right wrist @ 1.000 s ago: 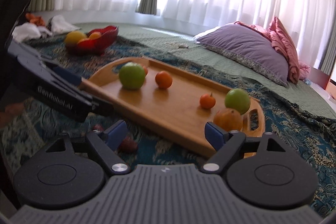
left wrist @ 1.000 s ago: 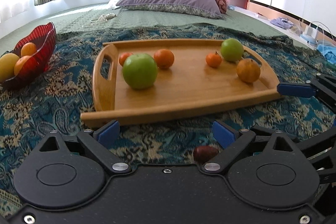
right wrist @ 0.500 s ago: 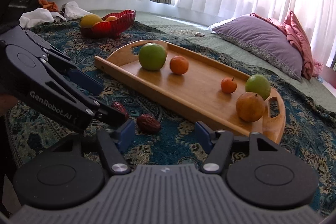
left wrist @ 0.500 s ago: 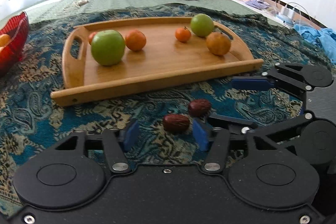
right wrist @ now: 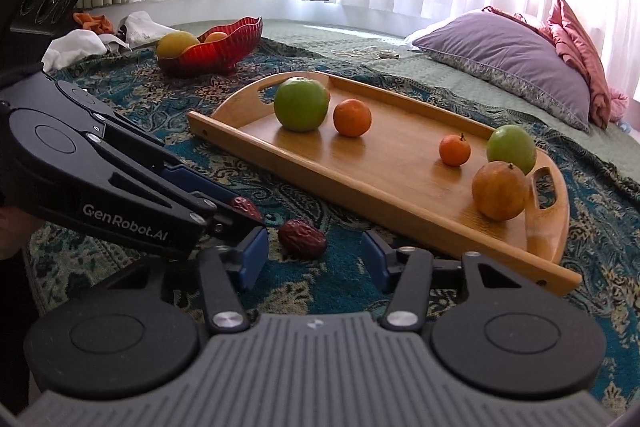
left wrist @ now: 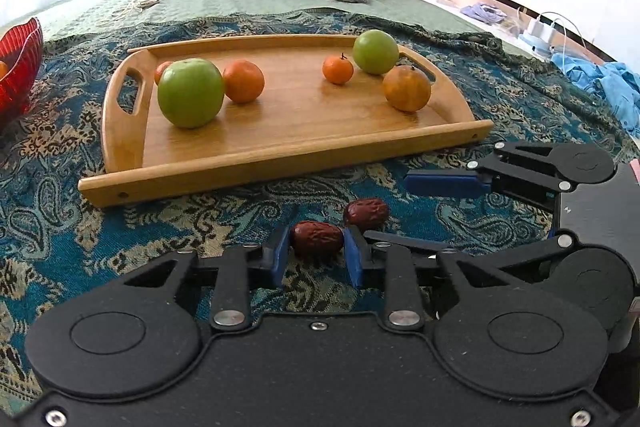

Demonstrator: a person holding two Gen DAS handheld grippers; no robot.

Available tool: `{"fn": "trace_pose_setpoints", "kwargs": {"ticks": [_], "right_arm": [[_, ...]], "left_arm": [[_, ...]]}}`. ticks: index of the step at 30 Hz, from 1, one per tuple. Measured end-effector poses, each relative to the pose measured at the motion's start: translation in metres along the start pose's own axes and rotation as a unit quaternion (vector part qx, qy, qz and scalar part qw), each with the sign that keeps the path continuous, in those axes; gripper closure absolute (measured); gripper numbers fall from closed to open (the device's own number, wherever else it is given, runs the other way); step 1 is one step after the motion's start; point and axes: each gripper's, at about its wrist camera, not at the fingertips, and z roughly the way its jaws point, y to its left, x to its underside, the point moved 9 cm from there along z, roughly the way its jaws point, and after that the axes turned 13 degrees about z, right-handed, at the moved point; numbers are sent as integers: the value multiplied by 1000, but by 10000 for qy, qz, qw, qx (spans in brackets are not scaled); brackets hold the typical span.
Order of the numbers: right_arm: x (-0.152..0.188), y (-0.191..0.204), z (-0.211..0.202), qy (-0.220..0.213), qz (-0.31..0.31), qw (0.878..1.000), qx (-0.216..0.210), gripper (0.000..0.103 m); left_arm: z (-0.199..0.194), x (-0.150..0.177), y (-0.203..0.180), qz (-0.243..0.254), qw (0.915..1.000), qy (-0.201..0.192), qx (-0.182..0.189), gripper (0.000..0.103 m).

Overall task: Organize fruits
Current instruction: 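Grasp a dried red date with the left tool while the right tool grasps another date, then lift and carry both dates over the tray with both tools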

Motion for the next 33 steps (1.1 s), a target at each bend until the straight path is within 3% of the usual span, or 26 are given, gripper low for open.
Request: {"fn": "trace_pose_setpoints", "kwargs": {"ticks": [21,33], "right_arm": [[0,8,16,41,372,9992,169,66],[-7,6,7,-132,551,9981,233,68]], "left_arm": [[2,2,20,-183,9994,-18,-302,75],[0,-7,20,-212,9990,-89,-395,75]]}}
